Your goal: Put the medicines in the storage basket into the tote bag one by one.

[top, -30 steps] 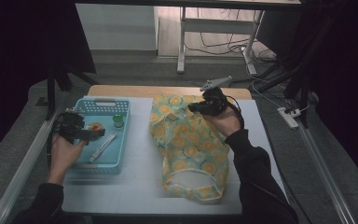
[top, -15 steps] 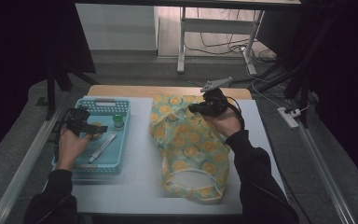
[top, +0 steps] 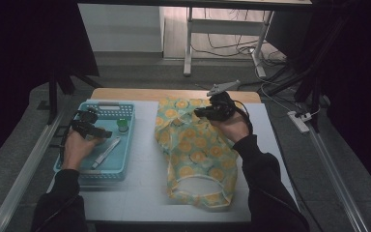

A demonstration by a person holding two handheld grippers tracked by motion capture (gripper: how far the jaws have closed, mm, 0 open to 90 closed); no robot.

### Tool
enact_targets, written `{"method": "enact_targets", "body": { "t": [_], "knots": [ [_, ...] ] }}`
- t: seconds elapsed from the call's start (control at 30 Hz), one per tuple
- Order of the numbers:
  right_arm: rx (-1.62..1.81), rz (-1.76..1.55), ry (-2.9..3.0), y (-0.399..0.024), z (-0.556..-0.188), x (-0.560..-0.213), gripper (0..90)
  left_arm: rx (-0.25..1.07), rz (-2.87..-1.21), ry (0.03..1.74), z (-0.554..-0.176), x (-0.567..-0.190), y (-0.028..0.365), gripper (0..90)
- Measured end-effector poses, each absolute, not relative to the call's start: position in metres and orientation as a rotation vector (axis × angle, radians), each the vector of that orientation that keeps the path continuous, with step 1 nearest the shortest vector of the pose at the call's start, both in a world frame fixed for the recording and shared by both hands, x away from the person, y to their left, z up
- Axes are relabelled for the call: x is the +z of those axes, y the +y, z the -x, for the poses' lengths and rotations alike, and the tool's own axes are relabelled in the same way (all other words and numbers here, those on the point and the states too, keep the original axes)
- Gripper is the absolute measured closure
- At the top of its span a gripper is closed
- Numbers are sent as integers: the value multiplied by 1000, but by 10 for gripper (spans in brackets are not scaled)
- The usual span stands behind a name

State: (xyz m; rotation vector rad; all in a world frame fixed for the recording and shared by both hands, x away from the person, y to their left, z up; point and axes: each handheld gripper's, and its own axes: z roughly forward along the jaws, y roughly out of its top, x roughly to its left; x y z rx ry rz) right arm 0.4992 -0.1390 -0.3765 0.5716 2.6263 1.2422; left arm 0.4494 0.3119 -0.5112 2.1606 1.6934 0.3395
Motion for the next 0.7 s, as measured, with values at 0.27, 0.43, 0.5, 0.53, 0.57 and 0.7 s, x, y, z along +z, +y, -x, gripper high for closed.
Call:
{"method": "enact_targets", "body": {
  "t": [0.27, 0.43, 0.5, 0.53, 0.57, 0.7],
  "knots": [
    [1244, -573, 2629, -140, -500, -378, 900, 313, -2172, 1696, -450, -513, 311, 30],
    [1242, -576, 2629, -140, -500, -379, 900, 395, -2216, 1757, -451, -514, 308, 79],
    [1242, -575, 2631, -140, -500, -379, 900, 390, -2230, 1772, -453, -516, 307, 72],
    [1242, -576, 2631, -141, -500, -379, 900, 369, -2229, 1778, -454, -517, 307, 71],
    [1244, -577, 2630, -141, -500, -379, 900, 338, -2231, 1786, -455, -519, 308, 72],
    [1245, -579, 2628, -142, -500, -379, 900, 278, -2207, 1816, -457, -520, 309, 87]
  ]
}}
